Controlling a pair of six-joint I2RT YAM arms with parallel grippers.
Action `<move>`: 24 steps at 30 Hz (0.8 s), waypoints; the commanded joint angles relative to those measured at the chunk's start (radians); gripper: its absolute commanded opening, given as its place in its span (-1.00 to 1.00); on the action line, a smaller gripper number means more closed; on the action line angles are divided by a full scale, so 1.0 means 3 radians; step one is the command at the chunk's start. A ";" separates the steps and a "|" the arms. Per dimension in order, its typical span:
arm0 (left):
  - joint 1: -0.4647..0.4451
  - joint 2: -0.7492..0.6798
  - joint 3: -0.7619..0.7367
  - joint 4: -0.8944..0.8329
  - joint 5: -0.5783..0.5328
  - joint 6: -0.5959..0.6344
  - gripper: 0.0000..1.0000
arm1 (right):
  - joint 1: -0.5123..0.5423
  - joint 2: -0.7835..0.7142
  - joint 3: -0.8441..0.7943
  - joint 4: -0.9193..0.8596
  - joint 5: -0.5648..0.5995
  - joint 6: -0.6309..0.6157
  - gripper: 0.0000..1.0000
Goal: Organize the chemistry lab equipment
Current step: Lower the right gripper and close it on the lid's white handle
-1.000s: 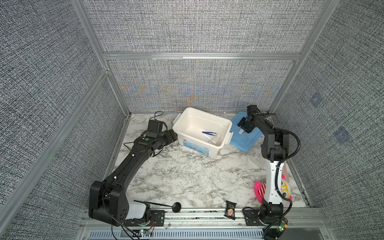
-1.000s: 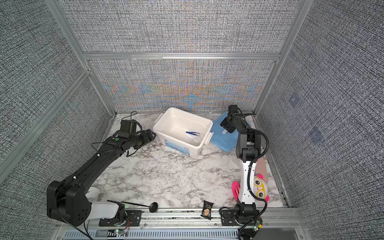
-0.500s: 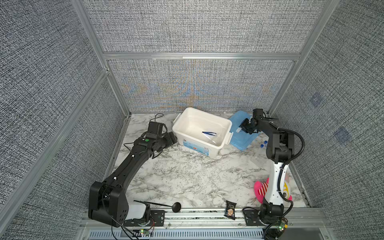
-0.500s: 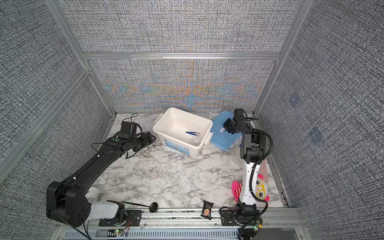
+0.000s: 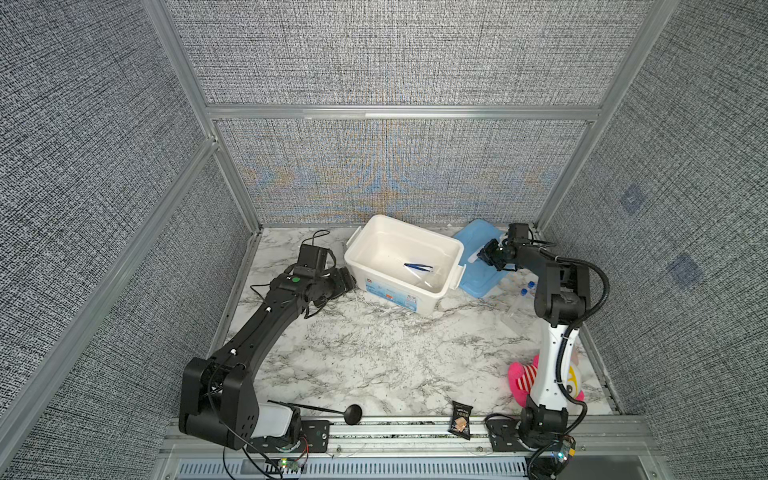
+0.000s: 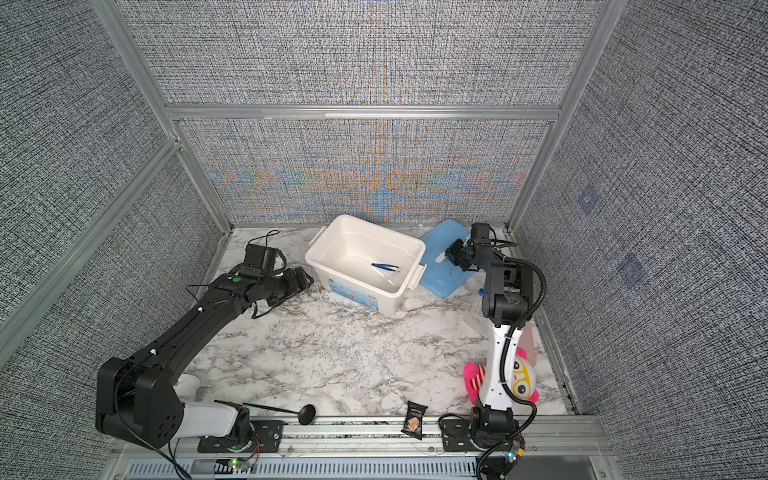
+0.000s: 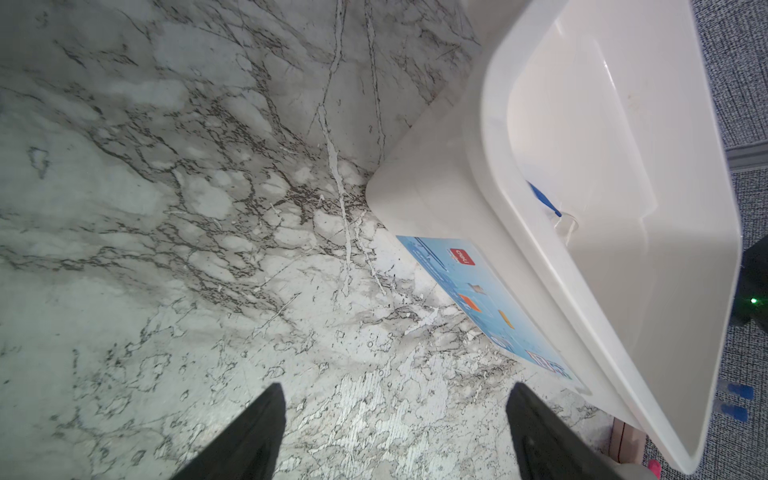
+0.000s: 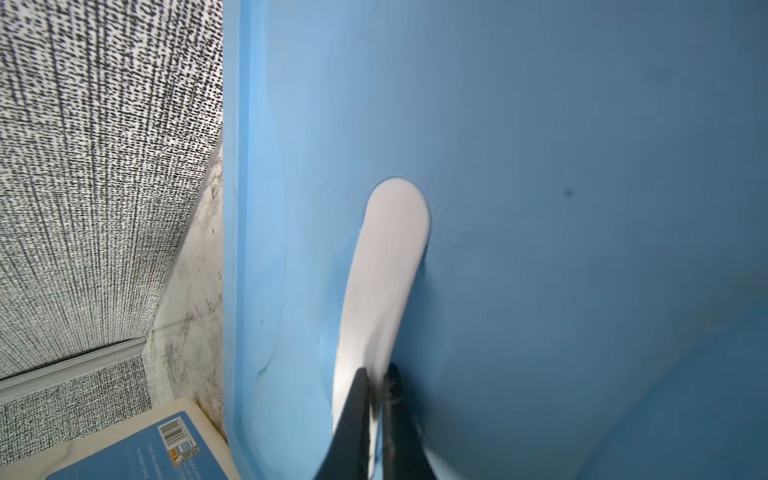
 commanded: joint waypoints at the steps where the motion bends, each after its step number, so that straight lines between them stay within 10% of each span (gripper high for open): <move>1: 0.0007 0.0002 0.0012 -0.0019 0.0023 0.0040 0.70 | 0.0007 -0.0026 -0.0113 0.0040 -0.0073 0.0007 -1.00; 24: 0.0042 -0.0077 0.0062 -0.0171 -0.0096 0.0149 0.70 | 0.0015 -0.0535 -0.0618 0.0594 -0.0122 0.0120 -1.00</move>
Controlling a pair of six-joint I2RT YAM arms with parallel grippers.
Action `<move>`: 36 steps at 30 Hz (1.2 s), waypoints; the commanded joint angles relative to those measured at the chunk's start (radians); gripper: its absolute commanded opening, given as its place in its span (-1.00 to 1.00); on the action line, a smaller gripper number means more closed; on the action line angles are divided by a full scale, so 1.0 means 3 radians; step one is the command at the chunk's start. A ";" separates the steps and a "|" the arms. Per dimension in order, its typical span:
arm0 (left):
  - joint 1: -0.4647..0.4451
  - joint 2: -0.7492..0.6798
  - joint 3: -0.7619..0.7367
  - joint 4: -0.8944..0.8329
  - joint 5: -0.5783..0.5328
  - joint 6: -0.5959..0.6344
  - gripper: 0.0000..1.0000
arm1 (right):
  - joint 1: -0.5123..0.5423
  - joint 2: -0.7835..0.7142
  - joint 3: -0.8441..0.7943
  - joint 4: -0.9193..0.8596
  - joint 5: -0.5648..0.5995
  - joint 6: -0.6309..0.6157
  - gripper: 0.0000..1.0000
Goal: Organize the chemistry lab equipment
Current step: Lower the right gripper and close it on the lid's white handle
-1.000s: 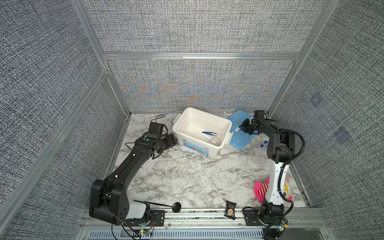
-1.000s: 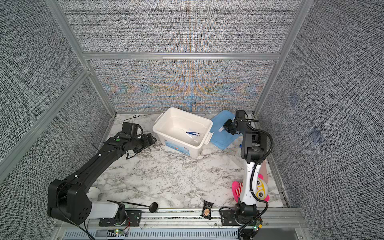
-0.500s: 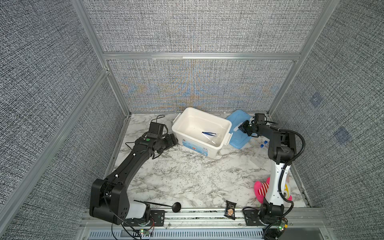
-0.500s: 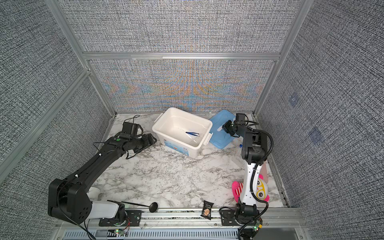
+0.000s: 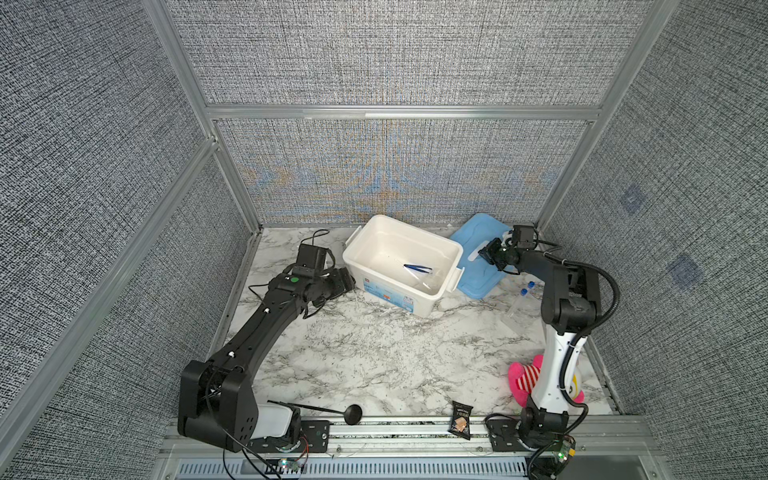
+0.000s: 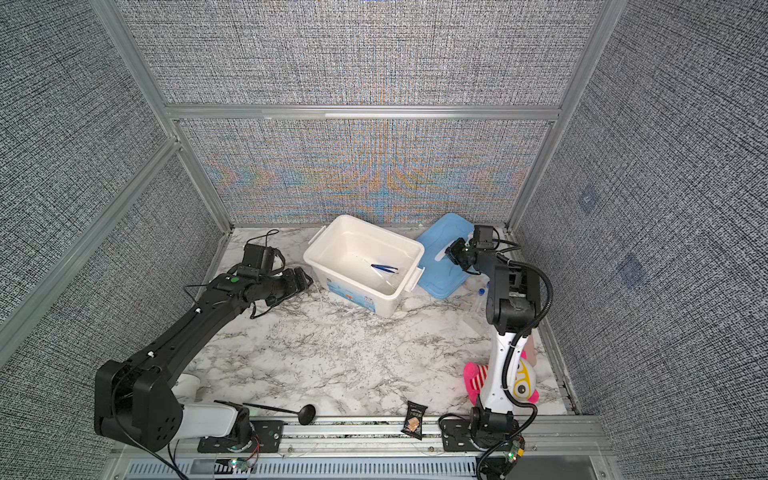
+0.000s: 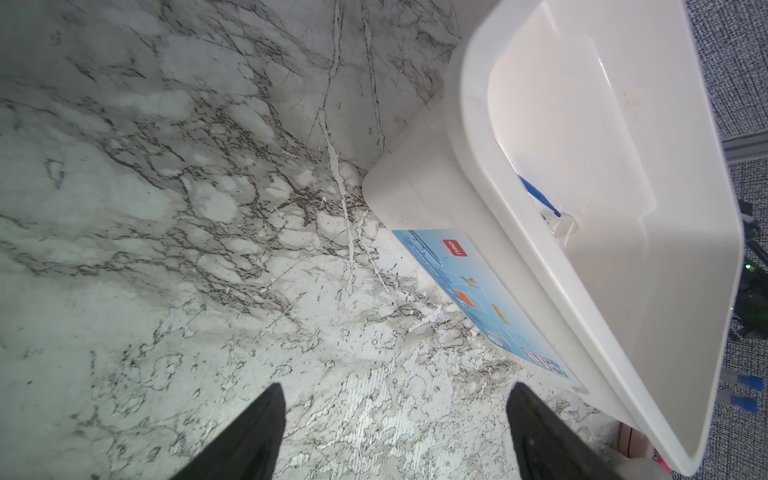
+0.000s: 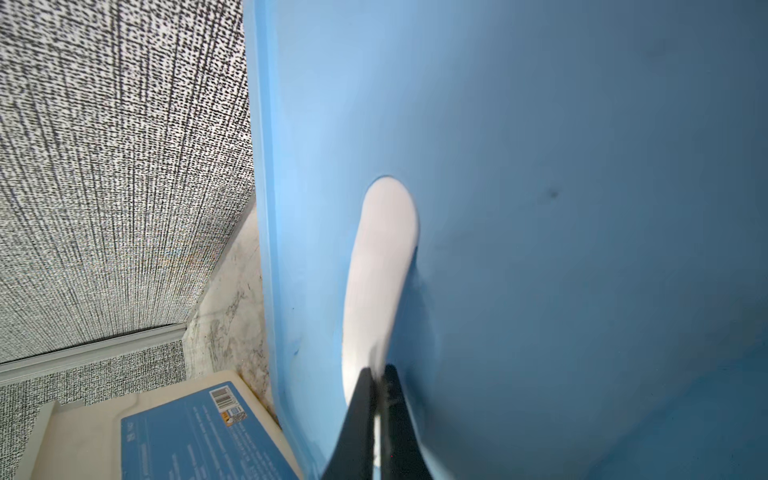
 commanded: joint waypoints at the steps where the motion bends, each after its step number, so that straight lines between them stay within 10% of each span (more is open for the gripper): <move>1: 0.0020 -0.0036 0.0043 -0.0111 -0.0103 0.0045 0.70 | 0.0019 -0.0068 -0.0046 0.0086 -0.0005 -0.0040 -1.00; 29: 0.0049 -0.0170 -0.0007 -0.0118 -0.0057 0.0082 0.70 | -0.0257 0.0069 0.0027 -0.0163 -0.0039 -0.0376 -1.00; 36: 0.0049 -0.0143 -0.0032 -0.0100 -0.0017 0.0015 0.70 | -0.0257 0.0214 0.0150 -0.0185 -0.0159 -0.0338 -0.74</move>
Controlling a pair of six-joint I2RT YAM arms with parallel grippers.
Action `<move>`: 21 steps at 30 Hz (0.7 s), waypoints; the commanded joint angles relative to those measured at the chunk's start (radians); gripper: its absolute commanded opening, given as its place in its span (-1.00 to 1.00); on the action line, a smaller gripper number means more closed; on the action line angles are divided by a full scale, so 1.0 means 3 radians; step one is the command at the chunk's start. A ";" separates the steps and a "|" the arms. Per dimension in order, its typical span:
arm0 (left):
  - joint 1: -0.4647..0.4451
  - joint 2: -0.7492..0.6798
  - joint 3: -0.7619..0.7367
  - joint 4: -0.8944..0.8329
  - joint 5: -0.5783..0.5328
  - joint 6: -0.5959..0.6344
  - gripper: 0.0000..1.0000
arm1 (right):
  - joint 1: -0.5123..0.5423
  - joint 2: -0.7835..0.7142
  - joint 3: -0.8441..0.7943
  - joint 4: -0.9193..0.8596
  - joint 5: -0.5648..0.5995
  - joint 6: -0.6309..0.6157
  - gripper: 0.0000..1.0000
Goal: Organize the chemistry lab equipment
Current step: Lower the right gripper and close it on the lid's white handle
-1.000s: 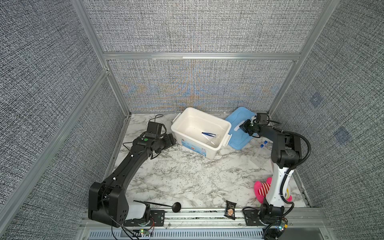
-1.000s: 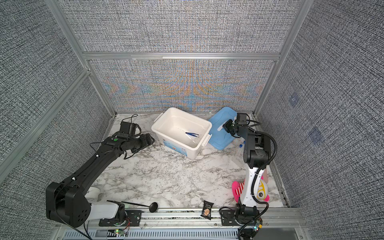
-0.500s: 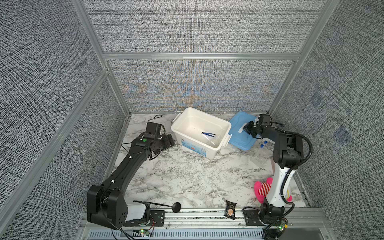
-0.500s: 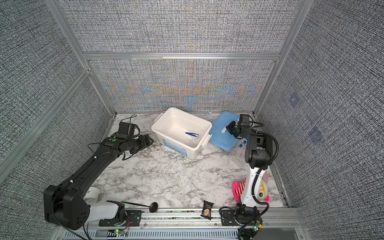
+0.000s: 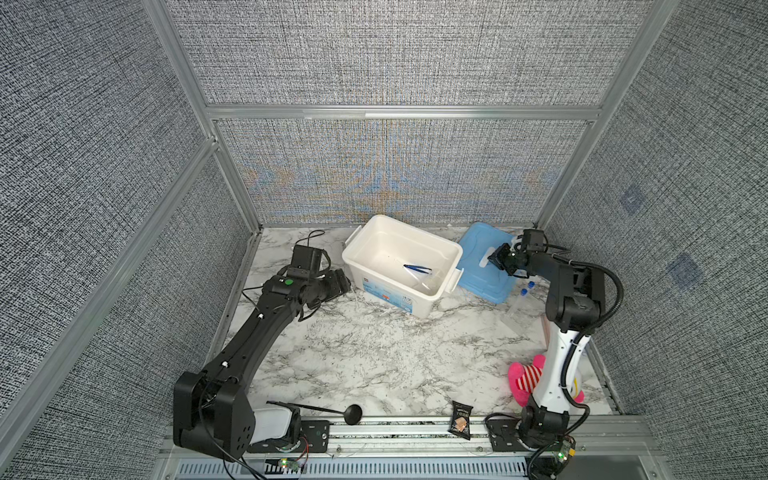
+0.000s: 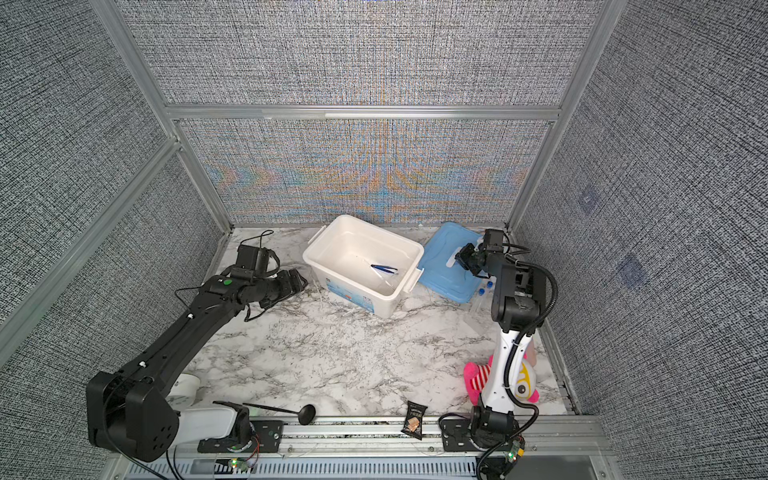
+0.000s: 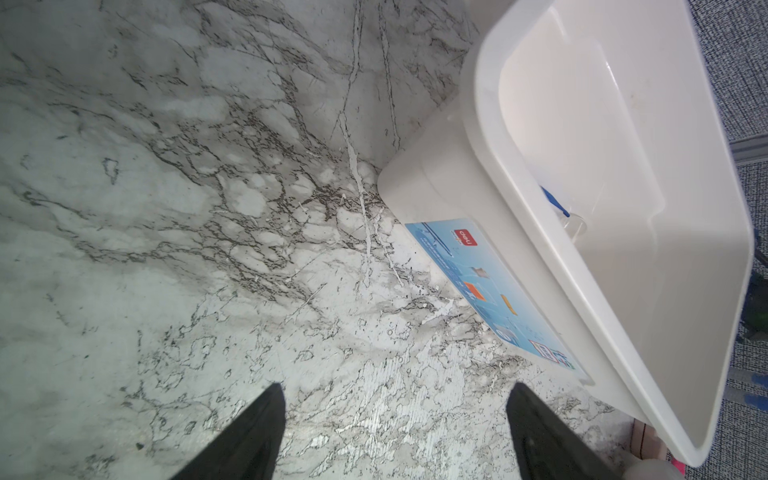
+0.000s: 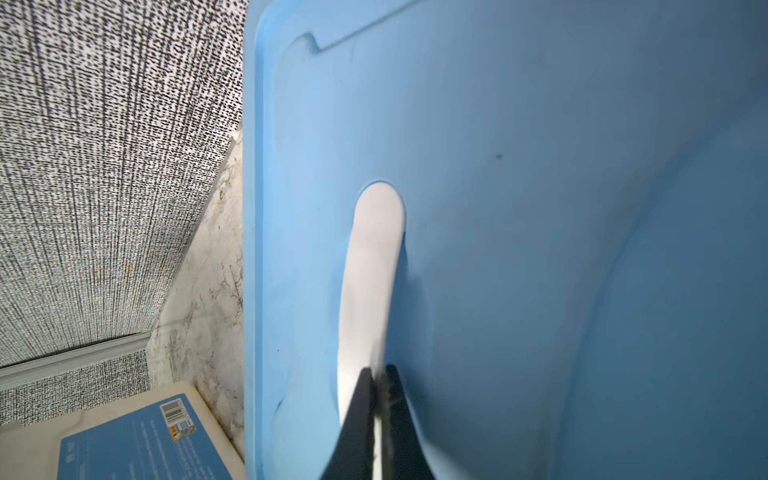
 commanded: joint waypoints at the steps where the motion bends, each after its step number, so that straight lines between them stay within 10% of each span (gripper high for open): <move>1: 0.0006 0.0000 -0.0022 0.0077 0.0038 -0.0045 0.70 | 0.0003 0.0042 0.0066 0.0010 -0.0115 0.0004 -0.68; 21: 0.0005 0.0048 -0.0019 0.0096 0.0058 -0.0041 0.70 | 0.0001 0.0347 0.0031 0.0256 -0.0190 0.0319 -0.40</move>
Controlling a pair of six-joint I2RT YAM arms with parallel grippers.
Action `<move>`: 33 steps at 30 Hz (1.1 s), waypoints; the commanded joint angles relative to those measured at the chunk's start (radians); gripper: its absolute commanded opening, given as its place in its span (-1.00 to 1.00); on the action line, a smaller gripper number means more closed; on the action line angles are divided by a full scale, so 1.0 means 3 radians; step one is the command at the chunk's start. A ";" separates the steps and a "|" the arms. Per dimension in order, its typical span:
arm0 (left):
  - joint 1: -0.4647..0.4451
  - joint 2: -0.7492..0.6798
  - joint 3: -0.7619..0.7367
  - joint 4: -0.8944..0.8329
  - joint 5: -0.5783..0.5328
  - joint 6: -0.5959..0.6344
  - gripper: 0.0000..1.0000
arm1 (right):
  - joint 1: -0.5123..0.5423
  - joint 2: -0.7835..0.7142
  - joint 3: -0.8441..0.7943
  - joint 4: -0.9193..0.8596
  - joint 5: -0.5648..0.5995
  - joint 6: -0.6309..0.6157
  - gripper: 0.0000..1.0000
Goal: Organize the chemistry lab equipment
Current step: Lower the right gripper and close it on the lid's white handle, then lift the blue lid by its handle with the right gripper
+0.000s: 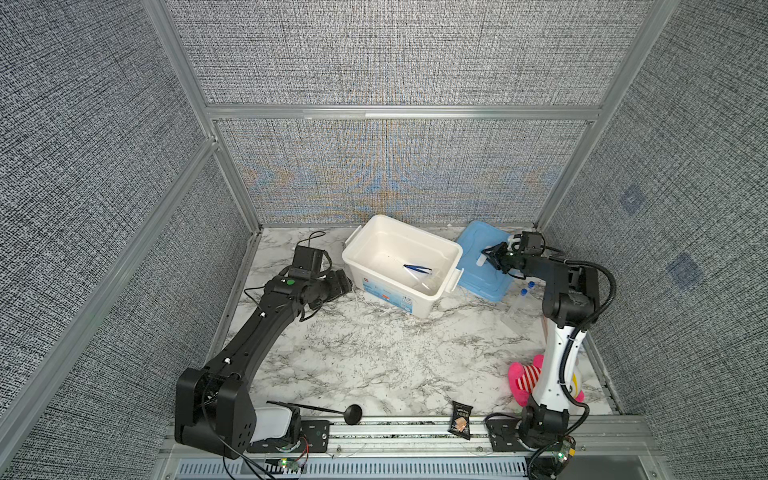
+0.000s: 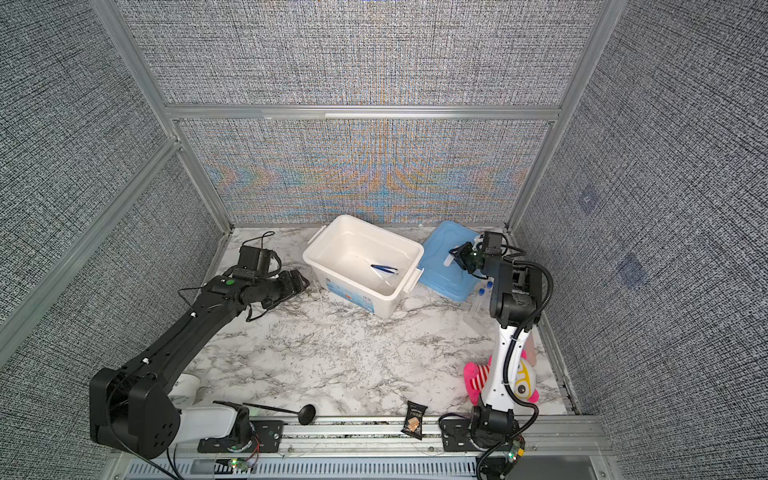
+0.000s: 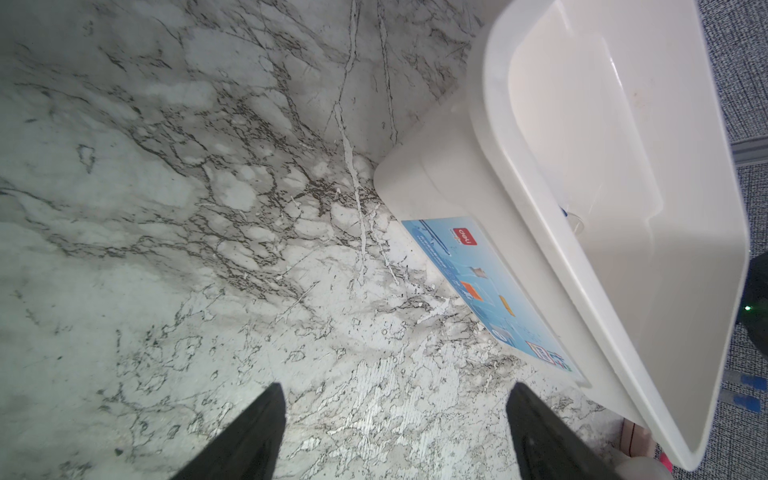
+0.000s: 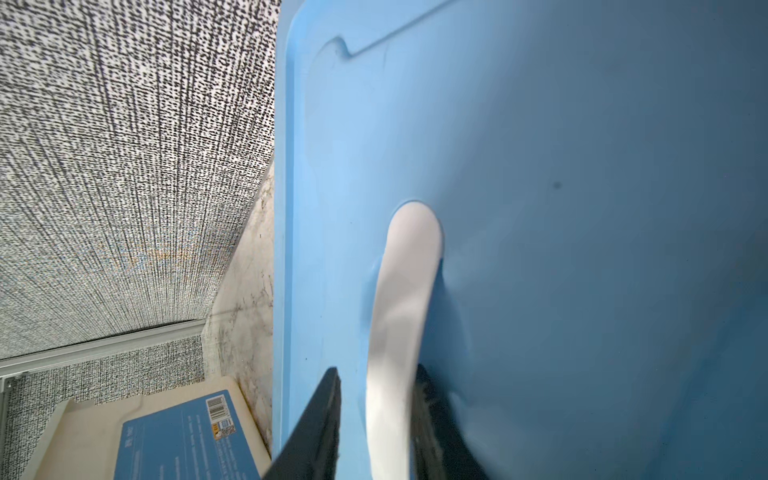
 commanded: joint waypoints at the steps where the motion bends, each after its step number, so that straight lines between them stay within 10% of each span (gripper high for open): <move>1: 0.0005 0.0008 0.0021 0.0021 -0.0002 0.0008 0.70 | 0.0003 0.0057 -0.0028 -0.0279 0.0169 0.0033 -0.43; 11: 0.0005 -0.0014 -0.0012 0.0047 0.0010 -0.0025 0.70 | 0.0003 0.0100 -0.0013 -0.0105 0.0040 0.0056 -1.00; 33: 0.0003 -0.0295 0.0005 0.0017 0.0008 -0.0016 0.70 | -0.0020 -0.0743 -0.0765 0.0934 0.0256 0.0277 -1.00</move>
